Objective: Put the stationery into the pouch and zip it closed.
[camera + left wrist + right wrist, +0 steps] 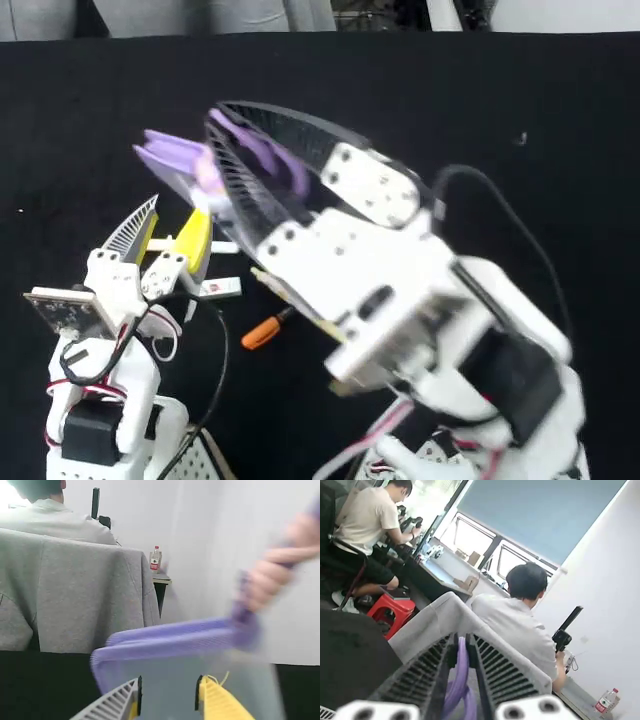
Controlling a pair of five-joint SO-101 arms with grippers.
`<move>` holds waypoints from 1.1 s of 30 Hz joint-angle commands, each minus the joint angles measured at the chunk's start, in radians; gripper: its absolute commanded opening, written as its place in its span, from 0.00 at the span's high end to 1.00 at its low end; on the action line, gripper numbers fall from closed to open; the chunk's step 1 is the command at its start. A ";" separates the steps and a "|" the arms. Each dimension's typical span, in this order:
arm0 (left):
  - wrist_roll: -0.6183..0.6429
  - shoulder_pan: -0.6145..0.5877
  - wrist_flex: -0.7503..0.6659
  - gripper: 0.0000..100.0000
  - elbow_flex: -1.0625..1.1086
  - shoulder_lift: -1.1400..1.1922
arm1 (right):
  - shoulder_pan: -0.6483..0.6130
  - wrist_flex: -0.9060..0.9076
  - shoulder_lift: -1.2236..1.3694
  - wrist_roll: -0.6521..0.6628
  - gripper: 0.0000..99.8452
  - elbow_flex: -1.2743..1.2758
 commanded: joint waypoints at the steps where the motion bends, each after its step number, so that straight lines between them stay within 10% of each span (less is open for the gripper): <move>1: 0.000 -0.008 -0.005 0.80 -0.001 0.002 | -0.005 0.055 -0.050 0.002 0.99 -0.024; 19: -0.002 -0.008 -0.017 0.80 0.022 0.003 | -0.006 0.005 -0.062 0.002 0.99 0.048; 33: -0.003 -0.018 -0.505 0.80 0.349 0.005 | -0.101 -0.058 0.056 -0.118 0.99 0.079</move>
